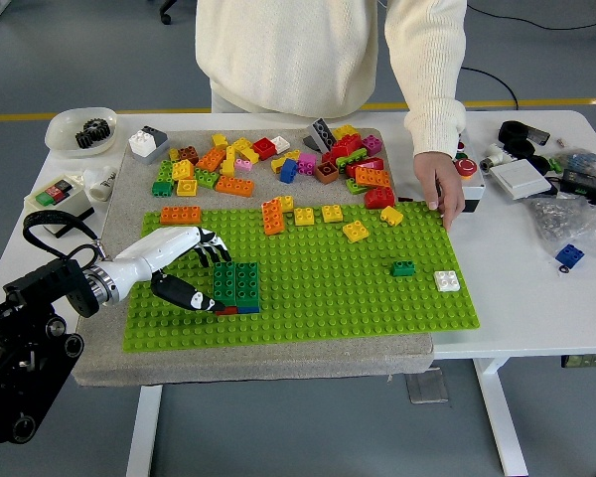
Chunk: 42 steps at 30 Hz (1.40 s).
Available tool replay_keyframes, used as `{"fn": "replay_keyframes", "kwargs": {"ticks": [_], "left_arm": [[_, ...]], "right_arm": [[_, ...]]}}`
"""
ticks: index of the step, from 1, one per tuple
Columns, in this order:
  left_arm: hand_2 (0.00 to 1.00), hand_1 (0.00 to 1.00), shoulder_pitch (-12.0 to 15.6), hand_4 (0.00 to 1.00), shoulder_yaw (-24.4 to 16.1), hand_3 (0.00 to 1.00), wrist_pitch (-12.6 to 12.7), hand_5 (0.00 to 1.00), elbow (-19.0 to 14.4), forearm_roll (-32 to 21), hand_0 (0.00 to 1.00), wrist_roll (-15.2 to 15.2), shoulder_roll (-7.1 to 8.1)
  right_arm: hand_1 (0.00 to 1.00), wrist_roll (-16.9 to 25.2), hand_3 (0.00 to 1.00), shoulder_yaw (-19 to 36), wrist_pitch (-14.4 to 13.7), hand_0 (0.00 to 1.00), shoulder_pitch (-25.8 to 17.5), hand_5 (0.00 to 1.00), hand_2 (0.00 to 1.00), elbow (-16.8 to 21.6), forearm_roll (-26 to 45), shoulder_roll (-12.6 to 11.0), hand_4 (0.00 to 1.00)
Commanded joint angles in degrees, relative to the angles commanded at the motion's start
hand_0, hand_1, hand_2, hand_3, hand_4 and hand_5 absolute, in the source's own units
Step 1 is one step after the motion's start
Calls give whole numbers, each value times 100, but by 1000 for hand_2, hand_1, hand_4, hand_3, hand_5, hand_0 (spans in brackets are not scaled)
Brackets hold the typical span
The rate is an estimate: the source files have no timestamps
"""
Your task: Pick up the brick,pile it on top of brick,press brick,pick up the brick,pile it on top of brick,press brick
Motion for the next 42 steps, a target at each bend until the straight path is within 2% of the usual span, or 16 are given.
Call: {"fn": "replay_keyframes", "kwargs": {"ticks": [4,5,22,23,42], "left_arm": [[499,555,-1,998,6,542,-17,161,-1,-11,691,0,-1],[505,569,0,998,7,582,-21,208,-1,-12,693,0,-1],[513,571,-1,998,43,624,-15,192,9,-30,697,25,-20],[518,573,-1,998,44,691,-14,203,9,-31,701,27,-20],[534,576,-2,998,34,745,-41,232,25,-8,708,43,-23]], "right_arm": [[647,0,670,3,-2,745,2,425,720,0,0,0,892],[645,1,670,3,-2,745,2,425,720,0,0,0,892],[646,-1,670,15,-4,745,5,425,720,0,0,2,892],[648,-1,670,14,-4,745,6,425,720,0,0,3,892],[647,2,670,14,-1,745,5,424,720,0,0,5,891]]}}
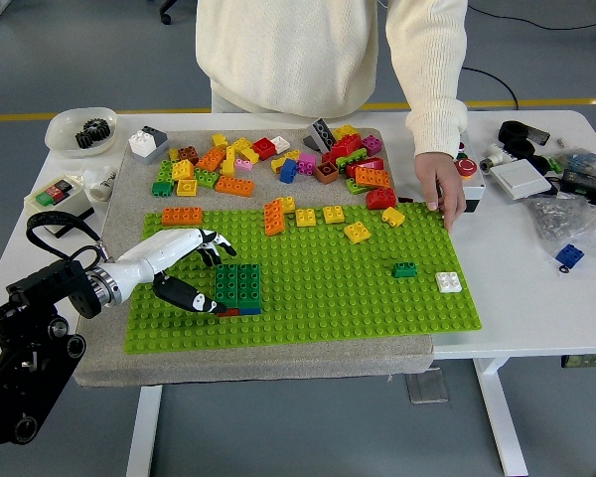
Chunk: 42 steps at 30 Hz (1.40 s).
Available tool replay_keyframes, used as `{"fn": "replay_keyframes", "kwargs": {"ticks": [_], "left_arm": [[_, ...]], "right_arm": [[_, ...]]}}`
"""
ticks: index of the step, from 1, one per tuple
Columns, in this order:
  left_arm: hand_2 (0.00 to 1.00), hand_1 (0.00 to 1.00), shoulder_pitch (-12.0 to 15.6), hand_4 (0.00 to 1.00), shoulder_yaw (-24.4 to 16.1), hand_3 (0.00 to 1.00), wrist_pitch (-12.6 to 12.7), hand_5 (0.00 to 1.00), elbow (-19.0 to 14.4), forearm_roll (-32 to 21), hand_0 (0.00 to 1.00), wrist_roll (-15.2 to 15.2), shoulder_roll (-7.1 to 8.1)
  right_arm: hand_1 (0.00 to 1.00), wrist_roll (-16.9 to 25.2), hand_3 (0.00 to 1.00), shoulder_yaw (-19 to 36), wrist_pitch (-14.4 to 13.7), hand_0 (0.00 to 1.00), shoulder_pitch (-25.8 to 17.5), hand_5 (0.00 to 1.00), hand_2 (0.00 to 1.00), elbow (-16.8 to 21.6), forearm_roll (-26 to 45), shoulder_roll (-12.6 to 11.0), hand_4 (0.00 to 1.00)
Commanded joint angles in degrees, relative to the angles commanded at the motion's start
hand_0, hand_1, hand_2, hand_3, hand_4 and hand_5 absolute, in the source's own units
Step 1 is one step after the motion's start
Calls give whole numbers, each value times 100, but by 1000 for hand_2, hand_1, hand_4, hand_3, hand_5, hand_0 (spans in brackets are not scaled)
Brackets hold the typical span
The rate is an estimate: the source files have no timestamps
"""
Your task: Pick up the brick,pile it on top of brick,press brick,pick up the brick,pile it on top of brick,press brick
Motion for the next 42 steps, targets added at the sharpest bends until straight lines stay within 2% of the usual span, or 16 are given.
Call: {"fn": "replay_keyframes", "kwargs": {"ticks": [16,17,18,23,24,42], "left_arm": [[557,582,2,998,-10,775,-115,249,21,9,718,-1,5],[557,582,3,998,-9,775,-112,249,24,8,718,0,5],[598,584,3,998,-8,792,-111,261,25,8,722,1,5],[598,584,5,998,-8,792,-86,261,31,-2,722,9,2],[629,587,4,998,-9,808,-77,264,32,-5,726,13,0],[646,591,-11,998,-24,845,-50,294,32,-18,735,35,0]], "right_arm": [[646,1,669,-7,3,745,-6,424,720,0,0,1,890],[646,0,669,-6,4,745,-7,424,720,0,0,1,890],[646,-1,670,-6,5,745,-7,422,720,0,0,1,891],[646,-1,670,-4,5,745,-11,422,720,0,0,1,891],[646,-1,669,-3,5,744,-11,424,720,0,0,1,890],[646,-1,669,12,1,746,-2,423,720,0,0,-1,891]]}}
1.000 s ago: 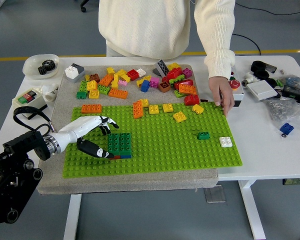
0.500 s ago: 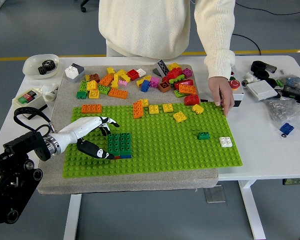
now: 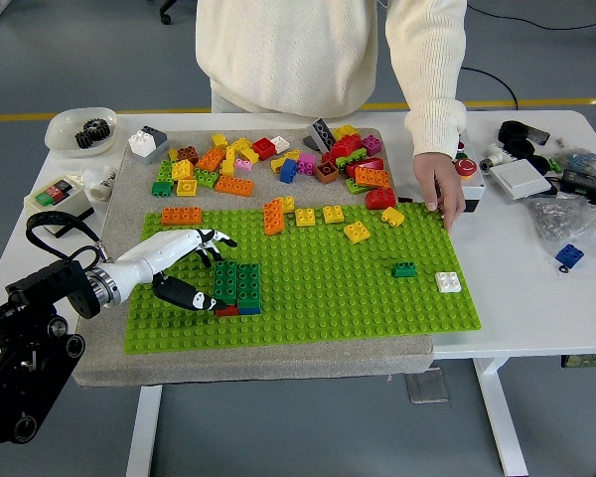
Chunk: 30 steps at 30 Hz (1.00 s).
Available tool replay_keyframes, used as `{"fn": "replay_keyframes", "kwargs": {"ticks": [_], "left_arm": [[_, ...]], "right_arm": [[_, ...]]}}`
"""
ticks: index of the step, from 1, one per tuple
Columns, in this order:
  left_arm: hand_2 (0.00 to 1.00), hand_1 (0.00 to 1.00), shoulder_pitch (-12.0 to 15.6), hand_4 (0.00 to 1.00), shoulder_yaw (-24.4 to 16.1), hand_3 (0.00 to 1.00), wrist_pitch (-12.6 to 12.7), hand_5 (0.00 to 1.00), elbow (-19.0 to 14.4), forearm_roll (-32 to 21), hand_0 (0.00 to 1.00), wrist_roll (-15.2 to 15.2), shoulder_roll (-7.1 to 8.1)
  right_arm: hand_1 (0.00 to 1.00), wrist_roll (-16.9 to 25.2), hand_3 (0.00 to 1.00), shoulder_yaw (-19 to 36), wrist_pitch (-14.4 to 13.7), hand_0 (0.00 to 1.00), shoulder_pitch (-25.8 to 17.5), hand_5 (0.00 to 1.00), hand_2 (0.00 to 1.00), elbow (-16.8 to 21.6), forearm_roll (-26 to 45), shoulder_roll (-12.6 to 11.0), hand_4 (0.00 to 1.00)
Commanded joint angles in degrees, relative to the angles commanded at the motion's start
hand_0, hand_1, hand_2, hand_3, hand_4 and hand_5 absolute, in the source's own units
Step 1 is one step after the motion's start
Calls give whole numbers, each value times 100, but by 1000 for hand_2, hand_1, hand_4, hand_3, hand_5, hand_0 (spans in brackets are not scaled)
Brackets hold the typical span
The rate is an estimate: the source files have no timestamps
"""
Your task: Pick up the brick,pile it on top of brick,press brick,pick up the brick,pile it on top of brick,press brick
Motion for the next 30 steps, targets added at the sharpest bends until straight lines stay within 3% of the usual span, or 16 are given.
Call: {"fn": "replay_keyframes", "kwargs": {"ticks": [13,30], "left_arm": [[651,600,13,998,-70,846,-264,302,-54,39,754,-90,30],[688,612,-4,998,-89,891,-375,316,-25,47,780,-91,15]], "right_arm": [[646,-1,669,17,-6,746,2,424,720,0,0,1,890],[646,-1,669,18,-8,746,6,425,720,0,0,1,891]]}}
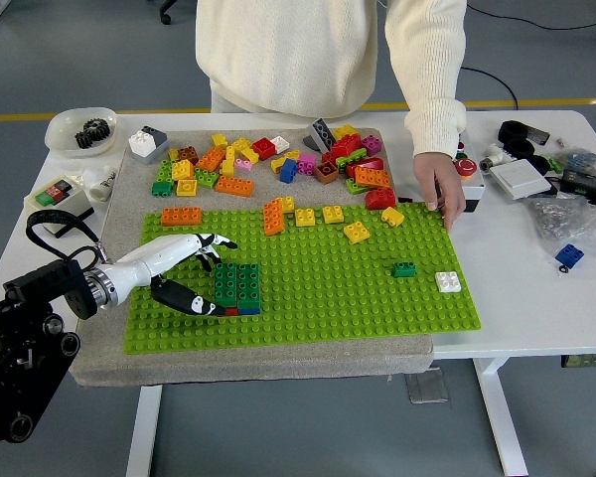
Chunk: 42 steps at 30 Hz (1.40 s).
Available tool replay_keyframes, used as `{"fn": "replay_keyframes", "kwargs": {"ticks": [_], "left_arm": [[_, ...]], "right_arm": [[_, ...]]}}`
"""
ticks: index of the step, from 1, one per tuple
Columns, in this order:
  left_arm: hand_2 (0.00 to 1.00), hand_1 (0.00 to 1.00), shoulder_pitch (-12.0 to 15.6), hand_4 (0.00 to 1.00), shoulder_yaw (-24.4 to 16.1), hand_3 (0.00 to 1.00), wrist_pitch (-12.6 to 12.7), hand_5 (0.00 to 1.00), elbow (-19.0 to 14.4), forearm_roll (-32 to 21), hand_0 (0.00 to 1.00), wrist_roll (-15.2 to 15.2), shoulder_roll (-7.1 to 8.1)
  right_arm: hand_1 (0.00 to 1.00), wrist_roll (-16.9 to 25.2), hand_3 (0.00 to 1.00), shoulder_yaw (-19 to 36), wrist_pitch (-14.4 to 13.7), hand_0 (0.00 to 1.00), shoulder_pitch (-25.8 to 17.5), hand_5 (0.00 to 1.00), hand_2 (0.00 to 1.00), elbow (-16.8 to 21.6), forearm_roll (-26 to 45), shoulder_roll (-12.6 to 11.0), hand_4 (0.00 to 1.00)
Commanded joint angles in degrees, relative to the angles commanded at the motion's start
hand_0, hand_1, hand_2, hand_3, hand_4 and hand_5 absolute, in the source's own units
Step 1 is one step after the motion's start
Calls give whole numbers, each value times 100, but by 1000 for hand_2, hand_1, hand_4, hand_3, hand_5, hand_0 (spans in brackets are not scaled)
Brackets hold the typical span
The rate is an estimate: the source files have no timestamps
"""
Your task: Pick up the brick,pile it on top of brick,press brick,pick up the brick,pile it on top of brick,press brick
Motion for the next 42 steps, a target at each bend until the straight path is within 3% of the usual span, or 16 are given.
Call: {"fn": "replay_keyframes", "kwargs": {"ticks": [31,42], "left_arm": [[687,620,-40,998,-115,882,79,353,39,-66,787,4,0],[688,624,-23,998,-140,882,-83,355,2,-17,796,-18,19]], "right_arm": [[646,2,669,-39,10,745,-18,426,720,0,0,5,891],[645,4,670,-45,9,745,-15,425,720,0,0,10,891]]}}
